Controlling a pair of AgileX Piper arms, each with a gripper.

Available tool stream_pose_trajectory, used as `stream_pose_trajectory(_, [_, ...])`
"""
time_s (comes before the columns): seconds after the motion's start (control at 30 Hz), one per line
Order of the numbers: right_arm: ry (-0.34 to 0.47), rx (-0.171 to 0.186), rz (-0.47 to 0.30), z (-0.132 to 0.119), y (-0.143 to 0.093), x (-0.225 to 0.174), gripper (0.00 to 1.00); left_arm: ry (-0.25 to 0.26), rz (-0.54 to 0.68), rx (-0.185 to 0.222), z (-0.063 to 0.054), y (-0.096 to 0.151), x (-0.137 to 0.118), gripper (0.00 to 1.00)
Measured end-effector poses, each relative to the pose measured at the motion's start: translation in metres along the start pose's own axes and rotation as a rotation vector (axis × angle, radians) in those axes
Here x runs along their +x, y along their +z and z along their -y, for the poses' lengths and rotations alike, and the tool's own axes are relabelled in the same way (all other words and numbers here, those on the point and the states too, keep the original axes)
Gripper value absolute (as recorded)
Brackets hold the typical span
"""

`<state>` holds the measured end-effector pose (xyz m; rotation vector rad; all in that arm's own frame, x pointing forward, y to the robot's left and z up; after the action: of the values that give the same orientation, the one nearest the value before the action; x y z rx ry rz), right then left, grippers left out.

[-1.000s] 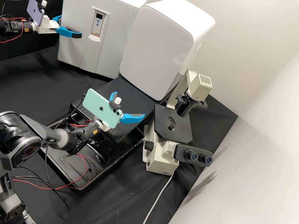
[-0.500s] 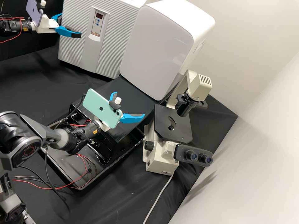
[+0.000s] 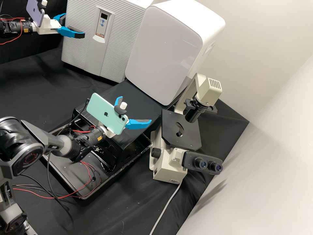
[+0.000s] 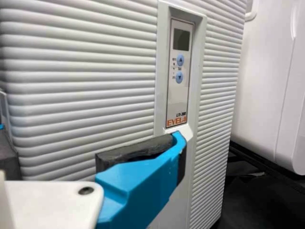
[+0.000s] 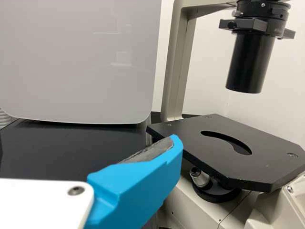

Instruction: Open the incubator door

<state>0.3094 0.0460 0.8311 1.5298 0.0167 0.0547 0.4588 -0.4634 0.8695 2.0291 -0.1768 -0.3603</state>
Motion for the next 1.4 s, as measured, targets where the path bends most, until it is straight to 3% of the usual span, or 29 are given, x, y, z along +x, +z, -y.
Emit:
stream_pose_trajectory(0.83, [0.000, 0.000, 0.000, 0.0000, 0.0000, 0.0000, 1.00, 0.037, -0.041, -0.063, -0.0009, -0.0039, -0.0014, 0.00])
stream_pose_trajectory(1.4, [0.000, 0.000, 0.000, 0.0000, 0.0000, 0.0000, 1.00, 0.029, -0.044, -0.065, -0.0010, -0.0003, -0.0080, 0.00])
